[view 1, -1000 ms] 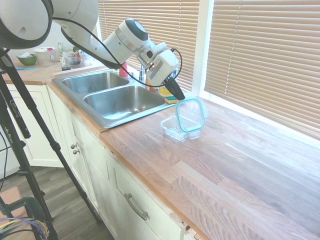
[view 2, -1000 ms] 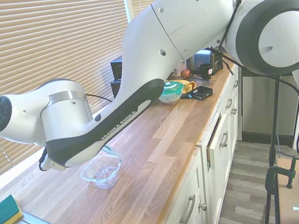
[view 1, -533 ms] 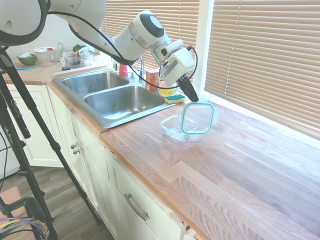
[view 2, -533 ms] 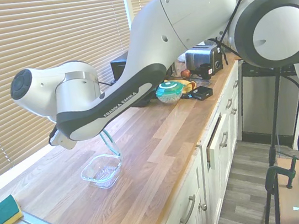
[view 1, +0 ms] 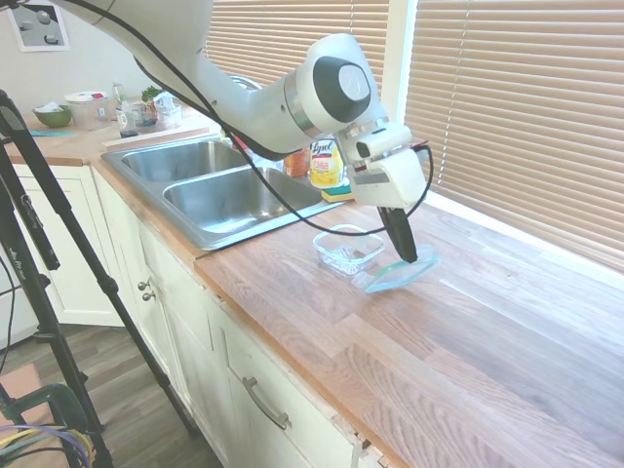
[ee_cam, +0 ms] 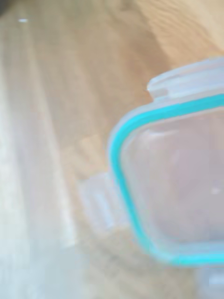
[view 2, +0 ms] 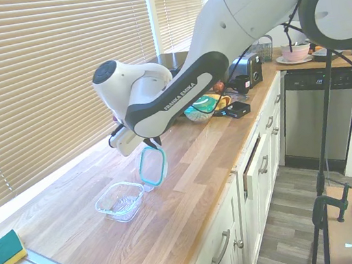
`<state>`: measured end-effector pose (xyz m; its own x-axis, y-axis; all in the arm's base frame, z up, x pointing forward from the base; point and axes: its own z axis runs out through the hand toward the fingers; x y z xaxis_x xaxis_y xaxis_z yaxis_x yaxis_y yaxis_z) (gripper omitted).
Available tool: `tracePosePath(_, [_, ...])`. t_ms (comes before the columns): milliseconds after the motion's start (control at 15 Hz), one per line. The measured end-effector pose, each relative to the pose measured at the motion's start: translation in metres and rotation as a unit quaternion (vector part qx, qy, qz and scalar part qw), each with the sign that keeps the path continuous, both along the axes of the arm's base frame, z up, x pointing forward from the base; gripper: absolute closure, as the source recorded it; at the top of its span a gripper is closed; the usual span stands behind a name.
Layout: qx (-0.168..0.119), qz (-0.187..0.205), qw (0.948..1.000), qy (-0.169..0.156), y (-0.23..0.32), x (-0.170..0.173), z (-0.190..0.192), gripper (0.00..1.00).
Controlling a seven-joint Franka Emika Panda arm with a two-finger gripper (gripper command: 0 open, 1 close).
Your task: Uncover the lid of the food container
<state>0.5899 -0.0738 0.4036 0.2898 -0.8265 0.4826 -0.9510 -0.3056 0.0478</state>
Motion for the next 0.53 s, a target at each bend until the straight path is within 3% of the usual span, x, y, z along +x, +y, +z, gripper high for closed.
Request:
tracePosePath(400, [0.012, -0.015, 0.9998, 0.009, -0.034, -0.026, -0.032, 1.00])
tracePosePath(467, [0.013, -0.015, 0.9998, 0.008, -0.038, -0.027, -0.033, 0.00])
tracePosePath(533, [0.014, -0.013, 0.9998, 0.005, -0.040, -0.027, -0.033, 0.00])
